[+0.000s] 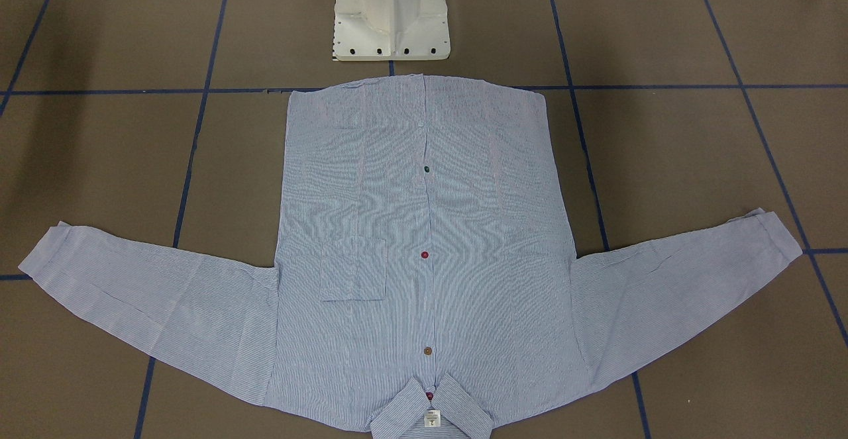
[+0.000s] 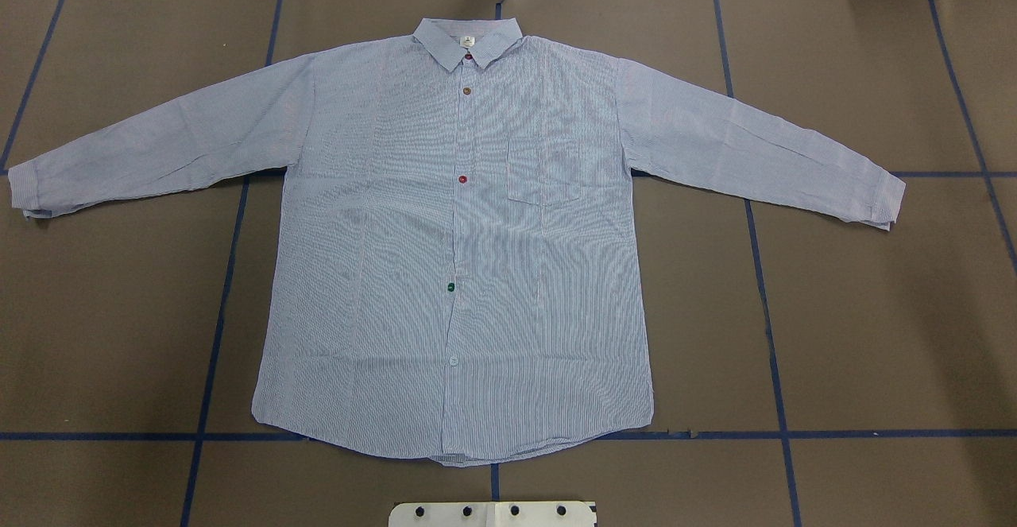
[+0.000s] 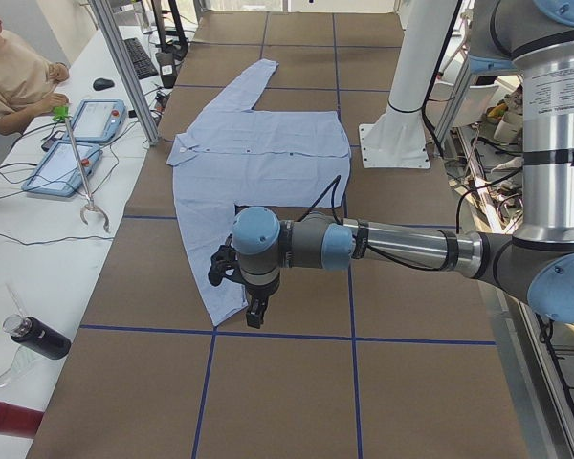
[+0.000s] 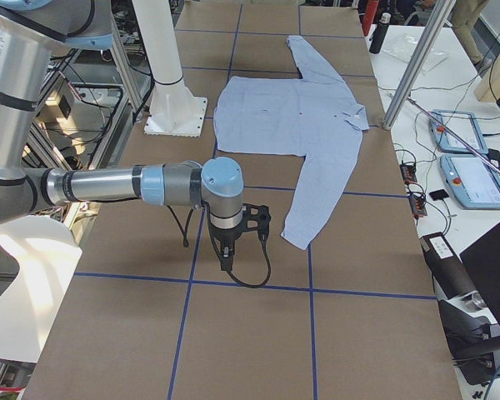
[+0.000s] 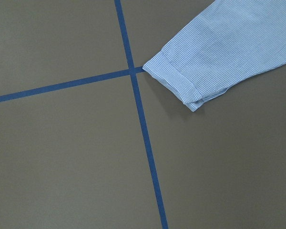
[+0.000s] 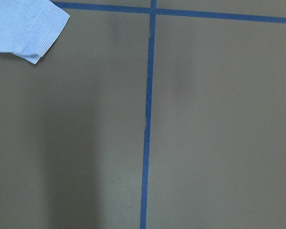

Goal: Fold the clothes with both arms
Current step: 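Move the right gripper toward the cuff of the sleeve nearest it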

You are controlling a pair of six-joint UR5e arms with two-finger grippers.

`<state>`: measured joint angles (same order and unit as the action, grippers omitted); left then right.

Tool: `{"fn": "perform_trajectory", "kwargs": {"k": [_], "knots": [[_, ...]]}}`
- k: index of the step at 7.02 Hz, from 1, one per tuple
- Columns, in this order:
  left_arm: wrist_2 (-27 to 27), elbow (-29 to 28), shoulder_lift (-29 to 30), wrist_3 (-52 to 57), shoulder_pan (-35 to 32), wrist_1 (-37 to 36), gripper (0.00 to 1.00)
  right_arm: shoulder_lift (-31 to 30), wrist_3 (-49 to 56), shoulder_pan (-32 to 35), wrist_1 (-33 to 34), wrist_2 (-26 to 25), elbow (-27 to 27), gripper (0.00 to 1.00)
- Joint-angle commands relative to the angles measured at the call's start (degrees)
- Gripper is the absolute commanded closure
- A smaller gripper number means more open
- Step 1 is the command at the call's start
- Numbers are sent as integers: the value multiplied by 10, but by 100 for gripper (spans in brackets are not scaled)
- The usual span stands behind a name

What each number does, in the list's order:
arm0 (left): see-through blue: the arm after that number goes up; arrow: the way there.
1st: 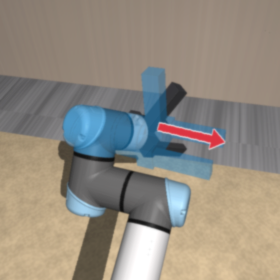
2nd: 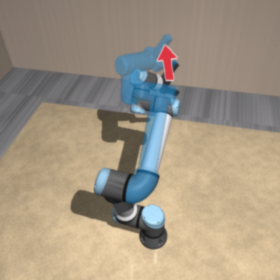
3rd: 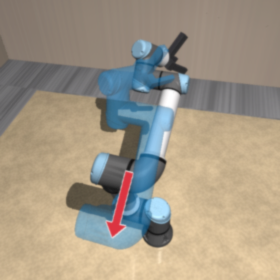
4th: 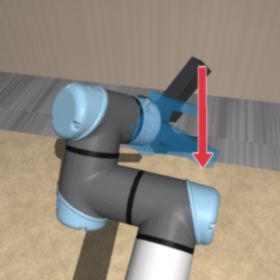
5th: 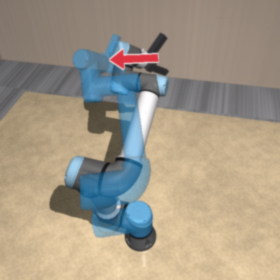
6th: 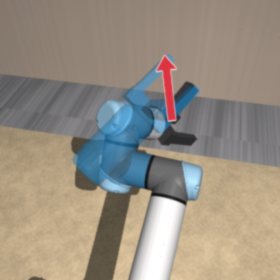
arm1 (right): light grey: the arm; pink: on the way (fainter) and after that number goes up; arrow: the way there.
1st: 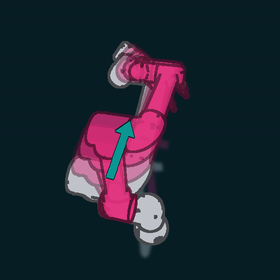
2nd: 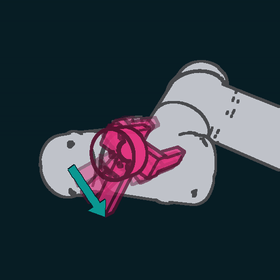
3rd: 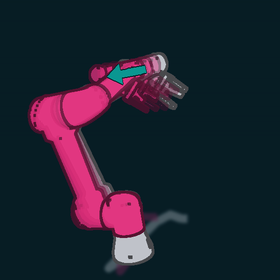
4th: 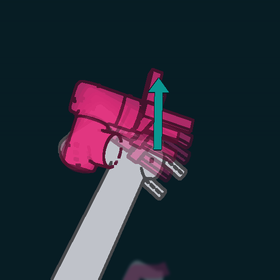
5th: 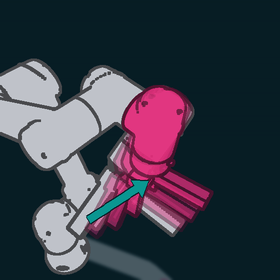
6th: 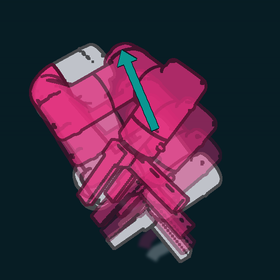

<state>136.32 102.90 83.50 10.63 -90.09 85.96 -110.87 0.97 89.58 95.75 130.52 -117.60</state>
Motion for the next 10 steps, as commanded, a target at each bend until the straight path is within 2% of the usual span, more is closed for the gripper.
{"fn": "perform_trajectory", "kwargs": {"k": [1,4,5,6,7,8,10], "knots": [[-2,12,0,2,0,1,0,0,0,1,0,0,-1,0],[0,49,0,0,0,2,0,15,3,0,-13,0,-4,0],[-8,71,1,-5,0,14,0,17,3,0,-73,-1,7,0],[-9,79,6,-6,0,24,0,19,-6,-1,-134,1,43,0],[-8,80,11,-6,0,51,0,42,-63,-5,-172,2,73,0],[-7,74,12,-6,0,101,0,57,-143,-32,-199,7,74,0],[-5,58,16,-7,1,252,0,76,-303,-111,-290,4,83,0]]}}
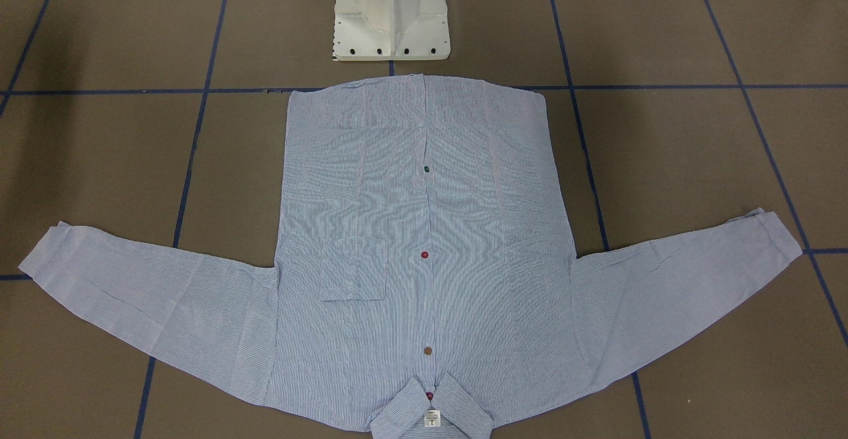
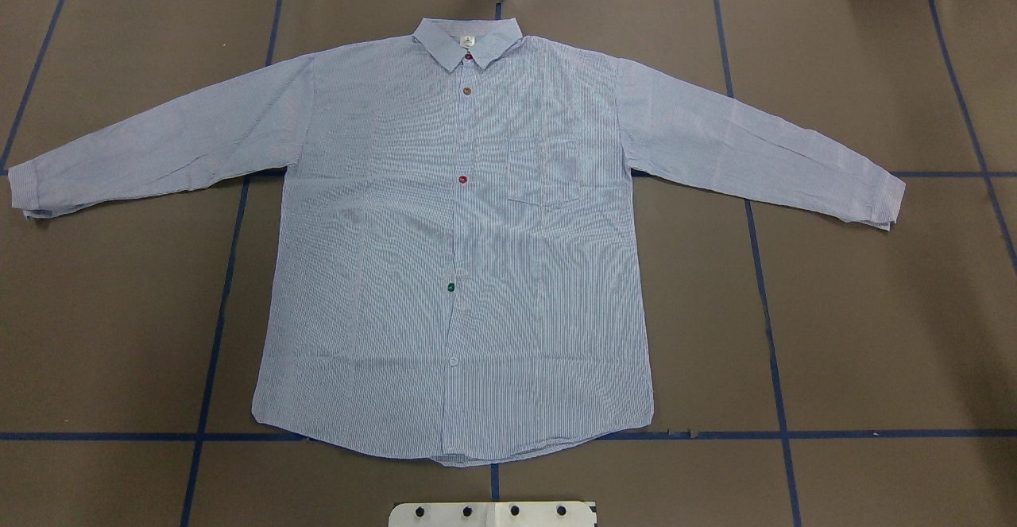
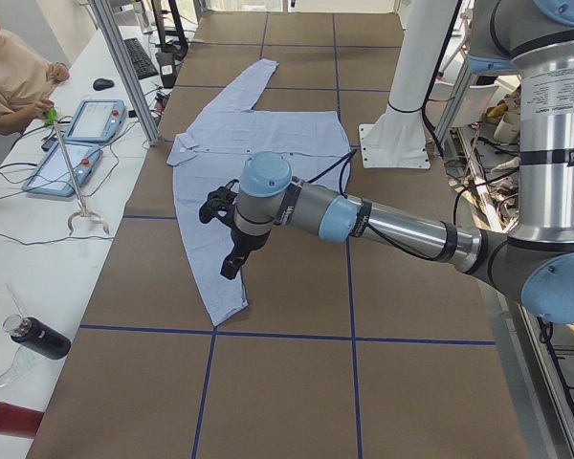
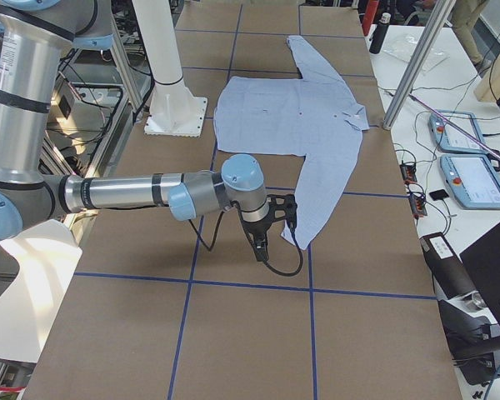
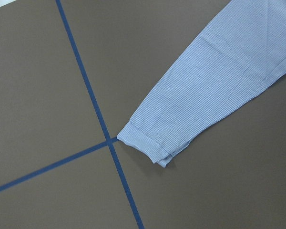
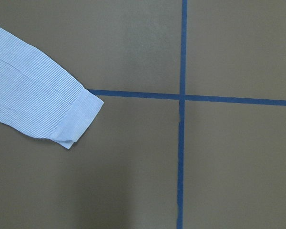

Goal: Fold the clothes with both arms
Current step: 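Move the right gripper toward the cuff of the sleeve nearest it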

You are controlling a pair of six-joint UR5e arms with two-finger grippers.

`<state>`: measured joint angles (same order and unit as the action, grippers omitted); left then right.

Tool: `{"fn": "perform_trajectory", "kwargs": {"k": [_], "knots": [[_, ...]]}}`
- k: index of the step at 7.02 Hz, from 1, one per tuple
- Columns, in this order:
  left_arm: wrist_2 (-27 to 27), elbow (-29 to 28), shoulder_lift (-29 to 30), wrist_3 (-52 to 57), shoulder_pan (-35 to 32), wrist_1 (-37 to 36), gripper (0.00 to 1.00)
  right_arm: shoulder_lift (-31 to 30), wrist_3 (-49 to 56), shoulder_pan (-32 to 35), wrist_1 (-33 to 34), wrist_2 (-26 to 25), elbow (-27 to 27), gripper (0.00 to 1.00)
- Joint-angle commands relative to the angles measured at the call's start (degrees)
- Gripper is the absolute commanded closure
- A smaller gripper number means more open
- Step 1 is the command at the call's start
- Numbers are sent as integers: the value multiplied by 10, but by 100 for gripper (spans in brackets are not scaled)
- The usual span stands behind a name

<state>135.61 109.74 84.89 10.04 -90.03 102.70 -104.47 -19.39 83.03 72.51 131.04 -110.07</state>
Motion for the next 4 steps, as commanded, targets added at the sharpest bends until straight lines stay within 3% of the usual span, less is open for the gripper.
{"fn": "perform_trajectory", "kwargs": {"k": [1,4], "knots": [[3,-15,11,-1,0,92,0,28,-191,-90,-126,-13,34,0],[4,-33,12,2,0,95,0,104,-403,-248,-304,-166,158,0]]}}
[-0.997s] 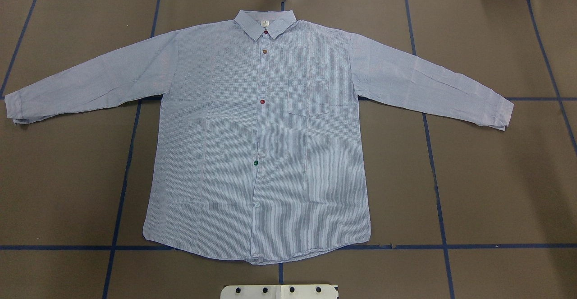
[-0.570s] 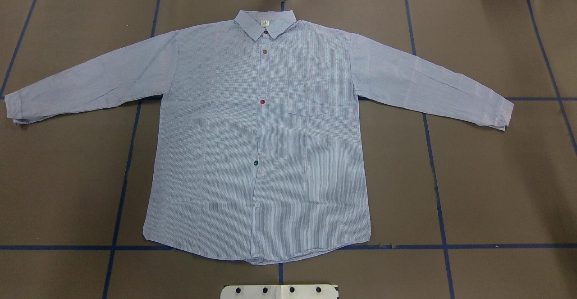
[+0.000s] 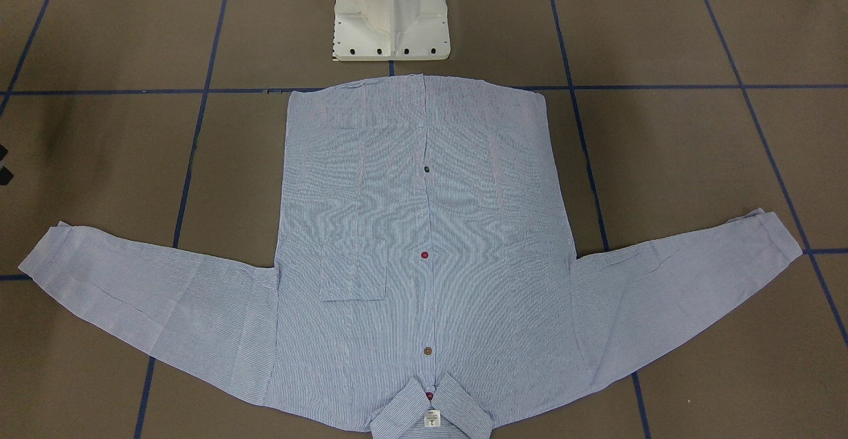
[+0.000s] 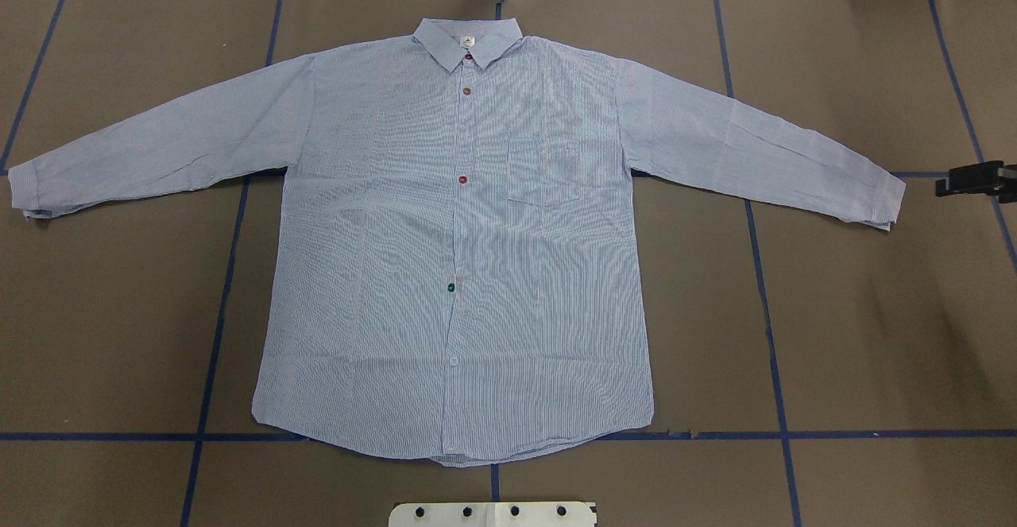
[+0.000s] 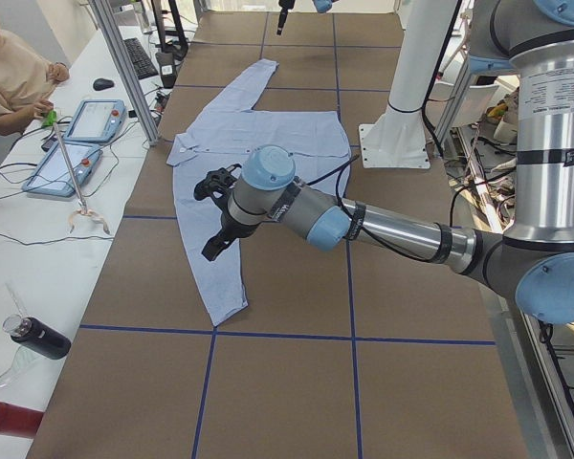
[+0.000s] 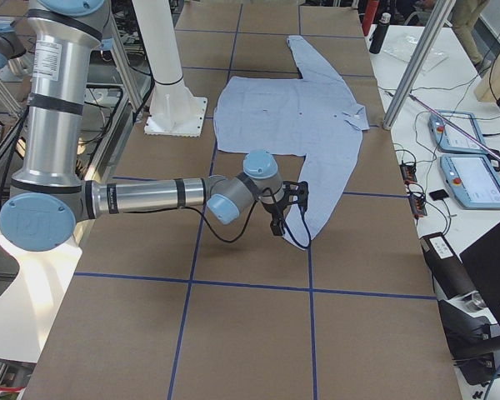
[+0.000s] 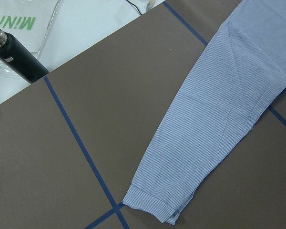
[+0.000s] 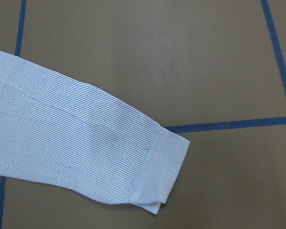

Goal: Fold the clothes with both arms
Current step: 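Move the right gripper toward the cuff of the sleeve nearest it, then grasp the sleeve cuff with the right gripper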

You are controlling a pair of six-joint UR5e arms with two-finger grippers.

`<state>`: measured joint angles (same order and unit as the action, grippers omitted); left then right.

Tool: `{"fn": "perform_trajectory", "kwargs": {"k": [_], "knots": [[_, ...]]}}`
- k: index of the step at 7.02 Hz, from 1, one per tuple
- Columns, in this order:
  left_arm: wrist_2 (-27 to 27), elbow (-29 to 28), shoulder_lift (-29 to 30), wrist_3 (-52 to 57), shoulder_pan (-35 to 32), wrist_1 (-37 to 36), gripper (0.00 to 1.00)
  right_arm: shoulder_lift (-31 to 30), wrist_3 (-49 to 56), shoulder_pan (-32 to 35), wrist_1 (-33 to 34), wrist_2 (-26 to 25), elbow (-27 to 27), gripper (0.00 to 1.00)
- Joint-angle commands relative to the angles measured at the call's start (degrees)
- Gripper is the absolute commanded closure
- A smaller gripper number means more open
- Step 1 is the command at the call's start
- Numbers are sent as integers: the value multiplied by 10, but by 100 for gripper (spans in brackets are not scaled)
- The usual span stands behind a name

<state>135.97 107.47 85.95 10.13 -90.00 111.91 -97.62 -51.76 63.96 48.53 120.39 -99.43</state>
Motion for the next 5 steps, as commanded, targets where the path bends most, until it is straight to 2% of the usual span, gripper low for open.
{"fn": "perform_trajectory", "kwargs": {"k": [1,2,3,5], "knots": [[1,-11,1,2,0,4,0,51,-85,-68,-85,-75,84,5],[1,-11,1,2,0,4,0,52,-85,-68,-88,-77,99,19],[2,-10,1,2,0,4,0,52,-86,-70,-88,-88,109,25],[2,-9,1,2,0,5,0,52,-89,-81,-88,-96,114,30]]}}
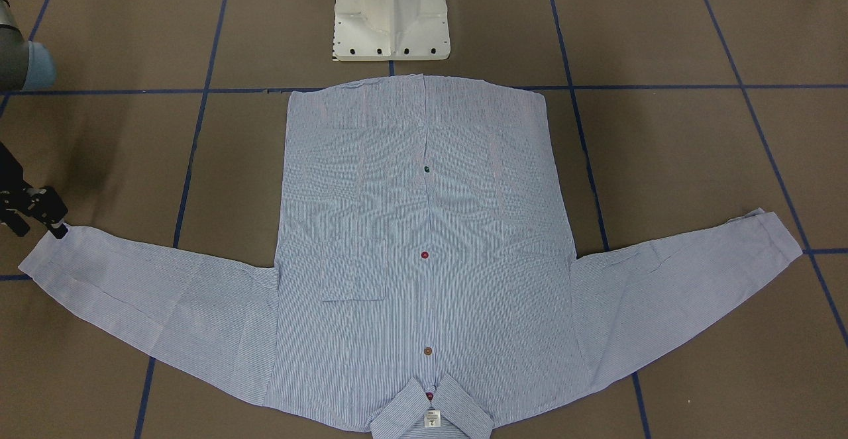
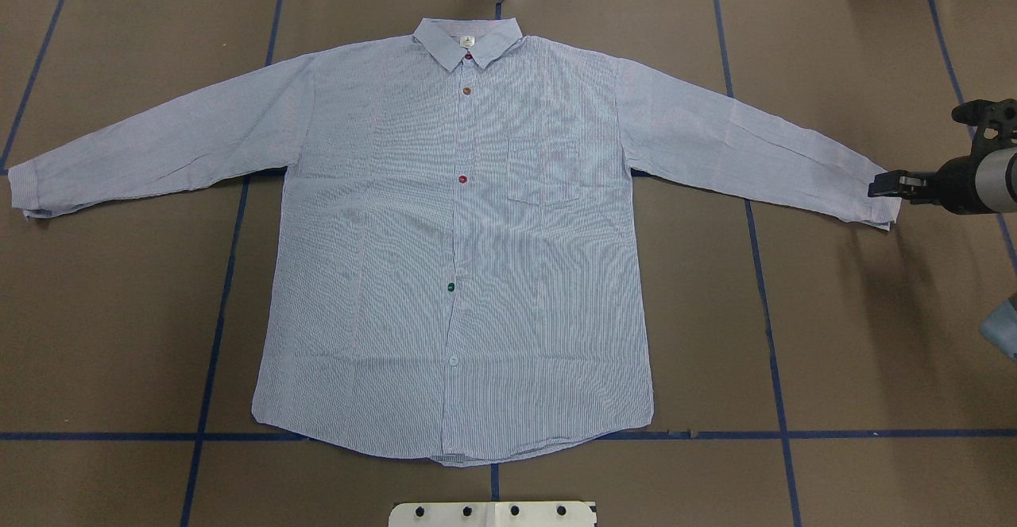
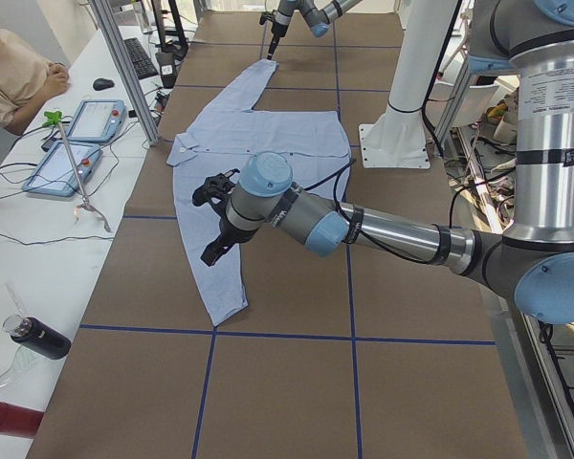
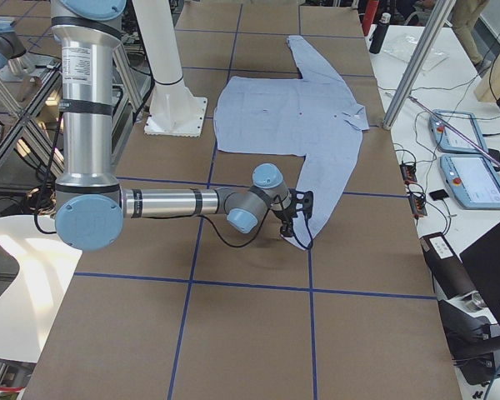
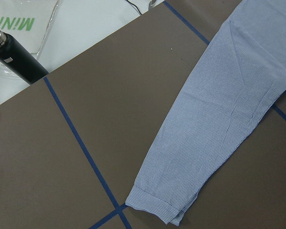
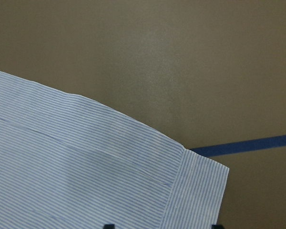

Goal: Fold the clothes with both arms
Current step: 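Grasp the sleeve cuff with the right gripper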

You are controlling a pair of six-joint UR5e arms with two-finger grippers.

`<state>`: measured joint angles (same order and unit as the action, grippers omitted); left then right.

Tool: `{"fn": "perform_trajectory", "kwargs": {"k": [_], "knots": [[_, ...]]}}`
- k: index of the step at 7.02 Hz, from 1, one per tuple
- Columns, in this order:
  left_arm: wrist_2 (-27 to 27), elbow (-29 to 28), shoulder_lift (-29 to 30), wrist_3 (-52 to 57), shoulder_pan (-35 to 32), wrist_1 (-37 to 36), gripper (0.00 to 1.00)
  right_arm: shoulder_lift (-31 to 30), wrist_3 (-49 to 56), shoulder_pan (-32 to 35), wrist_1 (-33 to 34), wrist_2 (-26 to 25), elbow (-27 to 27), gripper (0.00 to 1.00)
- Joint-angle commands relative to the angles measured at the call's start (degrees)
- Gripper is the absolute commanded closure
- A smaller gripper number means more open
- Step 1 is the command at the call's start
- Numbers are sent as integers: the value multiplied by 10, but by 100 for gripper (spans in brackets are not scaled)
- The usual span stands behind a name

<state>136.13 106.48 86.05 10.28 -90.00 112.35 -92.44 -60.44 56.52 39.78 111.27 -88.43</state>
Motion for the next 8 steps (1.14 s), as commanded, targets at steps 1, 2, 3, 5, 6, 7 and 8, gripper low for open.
{"fn": "perform_trajectory", "kwargs": {"k": [1,2,3,5,6,7,8], "knots": [[0,0,0,0,0,0,0,-1,-7,-11,-1,-6,4,30],[0,0,0,0,0,0,0,-3,-20,-22,-1,-21,9,30],[0,0,0,0,0,0,0,-7,-21,-31,-1,-29,11,31],[0,-1,-1,0,0,0,0,-9,-34,-37,-1,-35,11,41],[0,-1,-1,1,0,0,0,-8,-42,-41,-1,-38,12,46],[0,-1,-2,1,-1,0,0,-8,-42,-41,-1,-40,12,64],[0,-1,-2,1,-1,0,0,-9,-52,-42,-1,-40,12,87]]}}
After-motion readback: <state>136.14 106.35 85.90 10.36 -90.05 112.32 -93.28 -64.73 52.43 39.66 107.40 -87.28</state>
